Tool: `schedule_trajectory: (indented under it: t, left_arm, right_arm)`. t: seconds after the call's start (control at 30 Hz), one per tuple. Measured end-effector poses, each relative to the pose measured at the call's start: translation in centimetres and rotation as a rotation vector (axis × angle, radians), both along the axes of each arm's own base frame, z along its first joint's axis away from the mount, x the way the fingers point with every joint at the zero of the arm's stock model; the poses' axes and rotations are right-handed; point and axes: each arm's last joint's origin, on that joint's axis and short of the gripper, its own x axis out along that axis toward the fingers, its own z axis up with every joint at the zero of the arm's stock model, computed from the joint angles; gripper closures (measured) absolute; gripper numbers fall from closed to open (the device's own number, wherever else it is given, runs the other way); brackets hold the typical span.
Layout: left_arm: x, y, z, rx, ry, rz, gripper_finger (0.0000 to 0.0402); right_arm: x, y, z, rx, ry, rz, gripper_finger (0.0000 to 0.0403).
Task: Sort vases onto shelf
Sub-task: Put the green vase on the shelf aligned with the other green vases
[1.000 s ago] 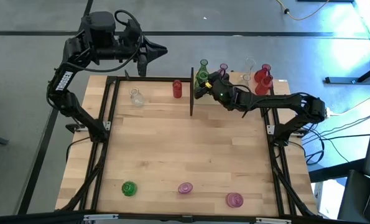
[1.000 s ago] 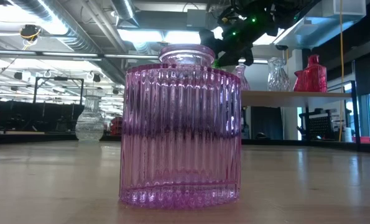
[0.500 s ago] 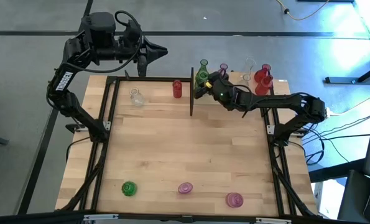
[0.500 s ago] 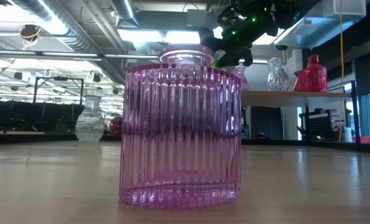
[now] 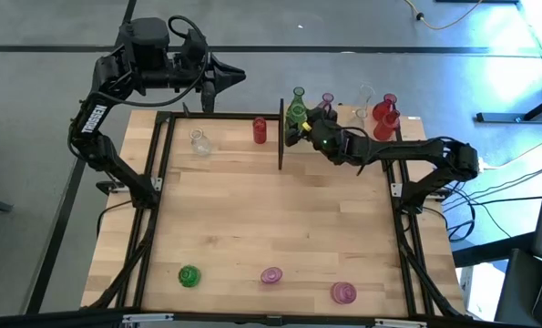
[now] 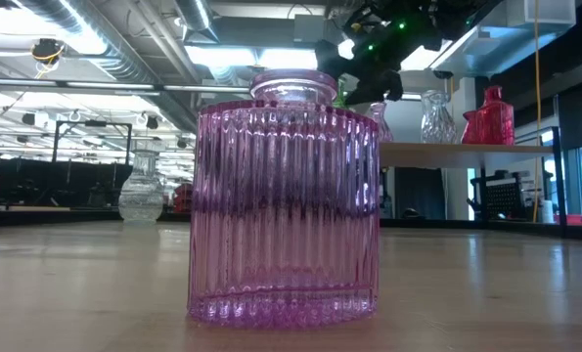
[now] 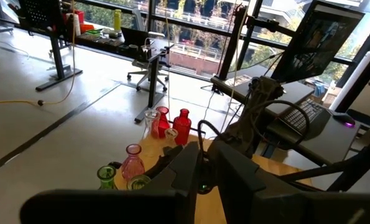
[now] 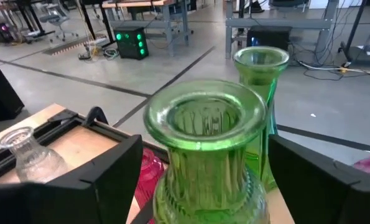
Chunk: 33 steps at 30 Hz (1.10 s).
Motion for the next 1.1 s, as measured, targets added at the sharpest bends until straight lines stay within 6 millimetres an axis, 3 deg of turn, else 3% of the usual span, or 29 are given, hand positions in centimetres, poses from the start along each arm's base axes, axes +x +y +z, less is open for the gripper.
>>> schedule_trajectory:
  t: [0.37, 0.63, 0.9, 1.1]
  left_arm:
    - [0.0, 0.0, 0.0, 0.003, 0.000, 0.000, 0.0356]
    - [0.0, -0.7, -0.9, -0.052, 0.087, -0.089, 0.0356]
    - [-0.1, -5.0, -4.6, -0.168, 0.468, -0.313, 0.0356]
    - [0.9, -9.4, -8.2, -0.262, 0.724, -0.406, 0.0356]
  right_arm:
    - [-1.1, 3.5, 0.7, 0.036, 0.053, 0.005, 0.0079]
    - [-4.5, 8.0, 3.5, 0.102, 0.049, 0.169, 0.0079]
    - [-7.9, 11.5, 6.6, 0.198, -0.033, 0.515, 0.0079]
    - [-8.7, 12.7, 7.2, 0.242, -0.080, 0.589, 0.0079]
